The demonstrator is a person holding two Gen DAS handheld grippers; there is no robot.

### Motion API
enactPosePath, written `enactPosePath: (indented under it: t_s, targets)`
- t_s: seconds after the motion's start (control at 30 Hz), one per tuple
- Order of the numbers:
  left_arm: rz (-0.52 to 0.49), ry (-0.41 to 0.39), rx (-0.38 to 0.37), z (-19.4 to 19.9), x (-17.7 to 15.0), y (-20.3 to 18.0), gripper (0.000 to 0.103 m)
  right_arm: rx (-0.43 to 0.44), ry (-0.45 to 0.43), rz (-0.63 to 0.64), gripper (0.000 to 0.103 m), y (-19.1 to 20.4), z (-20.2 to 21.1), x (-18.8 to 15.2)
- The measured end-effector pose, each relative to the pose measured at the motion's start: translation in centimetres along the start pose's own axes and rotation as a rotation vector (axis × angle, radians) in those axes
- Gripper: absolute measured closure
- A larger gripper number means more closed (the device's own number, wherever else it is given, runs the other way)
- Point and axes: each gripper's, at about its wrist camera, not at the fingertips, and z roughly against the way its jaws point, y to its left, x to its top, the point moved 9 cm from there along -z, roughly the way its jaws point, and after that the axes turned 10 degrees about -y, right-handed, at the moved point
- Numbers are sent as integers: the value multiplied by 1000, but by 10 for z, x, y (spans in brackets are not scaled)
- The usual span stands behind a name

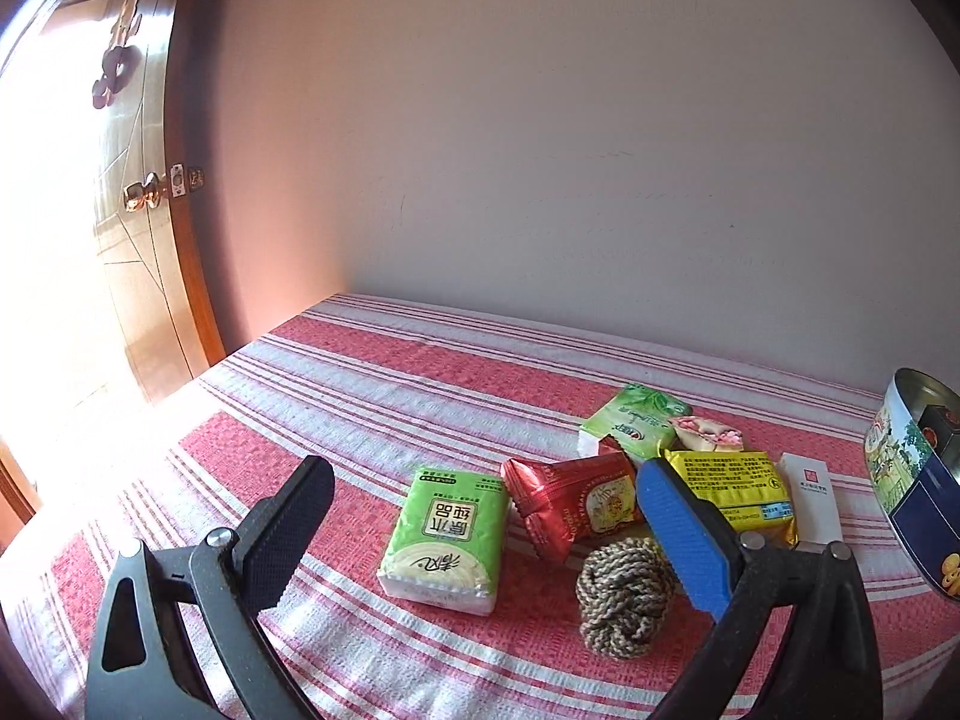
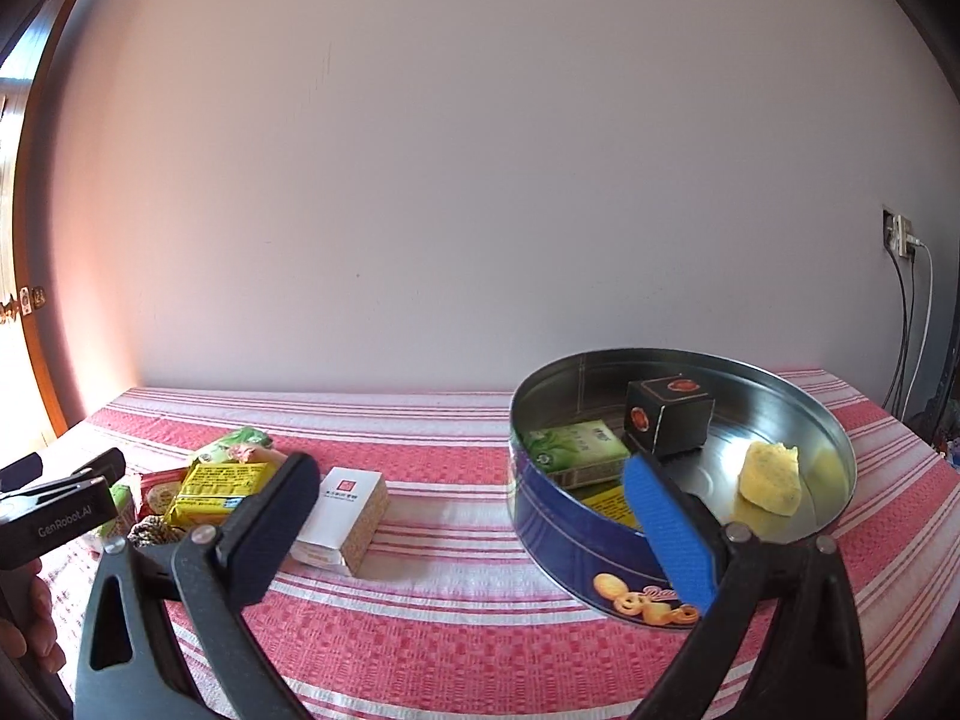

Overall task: Organize objects
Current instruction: 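Move both grippers back toward the remaining items on the bed, then grasp the white box with the right gripper while the left gripper grasps the green tissue pack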

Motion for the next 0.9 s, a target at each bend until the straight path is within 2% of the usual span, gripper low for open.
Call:
enactPosePath:
  t_s: [0.17,0.37,0.53,0.67,0.77,0.9]
  targets:
    - [42,81,29,-20,-9,31,1,3,78,38,0,30,-19,-10]
    - [50,208,29,-41,-27,39,1,6,217,15,2,42,-53,-29]
    - [-7,263,30,-48,-37,30,1,8,332,47,5,53,-74,-48]
    - [-35,337,46,-58,-51,27,1,-3,432,41,13,52,-91,-65]
    - [-21,402,55,-65,-63,28,1,7,451,14,13,53,-99,-68]
    - [5,412,54,-71,-64,30,1,12,465,33,14,61,-108,-70]
